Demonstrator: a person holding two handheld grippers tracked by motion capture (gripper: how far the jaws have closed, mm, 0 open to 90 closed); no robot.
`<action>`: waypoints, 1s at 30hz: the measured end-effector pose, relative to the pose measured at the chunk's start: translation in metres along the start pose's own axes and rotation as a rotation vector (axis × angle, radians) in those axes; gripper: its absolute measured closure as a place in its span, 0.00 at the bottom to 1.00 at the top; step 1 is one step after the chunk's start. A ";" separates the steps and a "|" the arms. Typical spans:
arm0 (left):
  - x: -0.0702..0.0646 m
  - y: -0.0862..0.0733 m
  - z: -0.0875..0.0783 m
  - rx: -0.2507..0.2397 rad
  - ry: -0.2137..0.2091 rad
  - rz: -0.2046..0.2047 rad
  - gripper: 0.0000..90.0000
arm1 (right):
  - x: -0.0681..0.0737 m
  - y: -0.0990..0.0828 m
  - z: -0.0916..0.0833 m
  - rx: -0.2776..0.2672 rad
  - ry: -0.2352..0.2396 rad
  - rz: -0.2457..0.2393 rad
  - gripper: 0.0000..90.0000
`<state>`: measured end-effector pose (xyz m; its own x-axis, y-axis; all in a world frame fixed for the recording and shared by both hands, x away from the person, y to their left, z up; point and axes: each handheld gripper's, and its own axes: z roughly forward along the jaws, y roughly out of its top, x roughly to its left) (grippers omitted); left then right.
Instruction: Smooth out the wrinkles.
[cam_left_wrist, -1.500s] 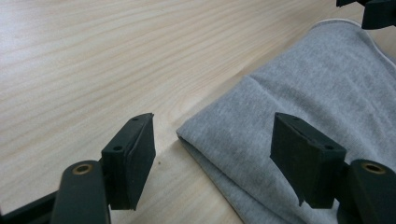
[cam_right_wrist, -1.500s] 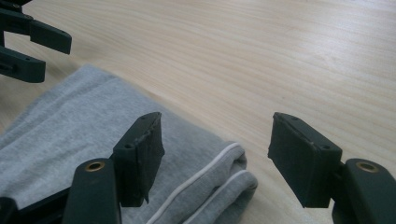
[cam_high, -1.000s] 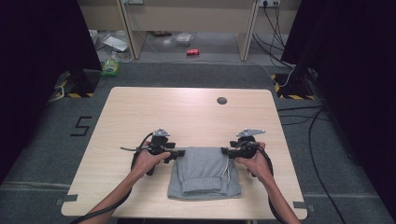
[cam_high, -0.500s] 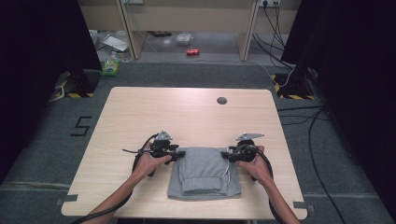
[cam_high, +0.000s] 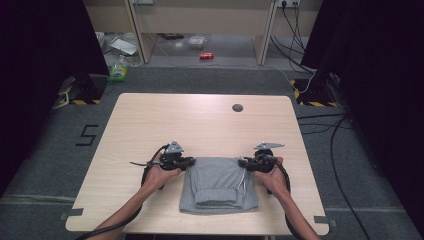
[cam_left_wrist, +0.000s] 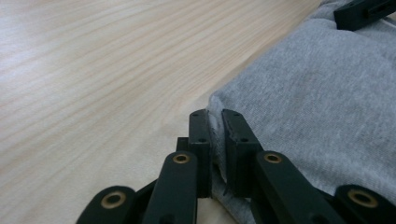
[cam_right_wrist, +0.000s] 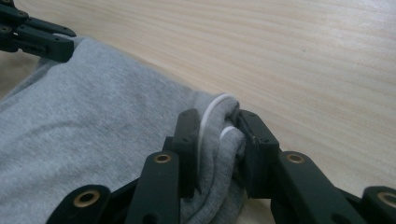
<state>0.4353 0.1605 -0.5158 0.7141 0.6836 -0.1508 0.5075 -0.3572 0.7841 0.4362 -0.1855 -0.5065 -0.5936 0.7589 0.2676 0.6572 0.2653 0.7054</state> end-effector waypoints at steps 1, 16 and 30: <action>0.001 0.001 -0.001 0.003 0.003 0.004 0.92 | -0.001 0.001 0.001 -0.007 0.005 0.013 0.79; 0.052 0.017 -0.002 0.018 0.124 -0.022 0.92 | 0.003 0.047 0.047 -0.035 -0.018 0.016 0.80; 0.081 0.029 0.006 0.026 0.164 -0.071 0.92 | -0.003 0.072 0.074 -0.040 -0.041 0.040 0.80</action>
<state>0.5110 0.2018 -0.5095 0.5890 0.8014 -0.1035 0.5678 -0.3194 0.7587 0.5196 -0.1246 -0.5044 -0.5473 0.7925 0.2690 0.6602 0.2113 0.7208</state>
